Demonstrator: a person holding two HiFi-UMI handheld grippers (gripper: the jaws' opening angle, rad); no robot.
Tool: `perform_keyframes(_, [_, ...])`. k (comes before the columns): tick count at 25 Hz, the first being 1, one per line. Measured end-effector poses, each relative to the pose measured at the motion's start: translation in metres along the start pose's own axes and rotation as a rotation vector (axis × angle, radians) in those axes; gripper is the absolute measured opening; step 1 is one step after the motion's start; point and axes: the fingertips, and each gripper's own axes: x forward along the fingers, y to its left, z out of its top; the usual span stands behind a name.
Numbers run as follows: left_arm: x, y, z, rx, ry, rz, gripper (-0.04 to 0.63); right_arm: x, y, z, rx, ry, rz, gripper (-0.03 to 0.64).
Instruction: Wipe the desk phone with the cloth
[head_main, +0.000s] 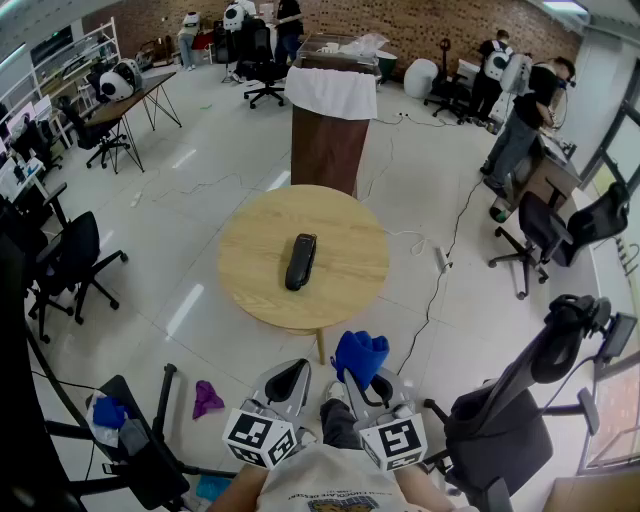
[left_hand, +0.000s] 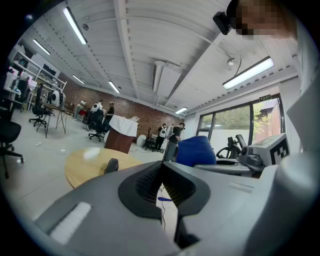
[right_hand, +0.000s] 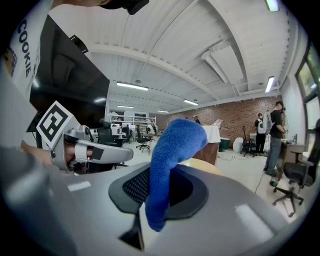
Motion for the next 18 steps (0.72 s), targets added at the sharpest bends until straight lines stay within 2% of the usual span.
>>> perform_keyframes(7, [0.02, 0.012, 0.001, -0.007, 0.016, 0.019, 0.003, 0.019, -0.011, -0.002, 0.007, 0.01, 0.025, 0.06])
perform_keyframes(18, [0.084, 0.037, 0.017, -0.008, 0.031, 0.038, 0.003, 0.067, -0.062, 0.01, 0.011, 0.009, 0.049, 0.06])
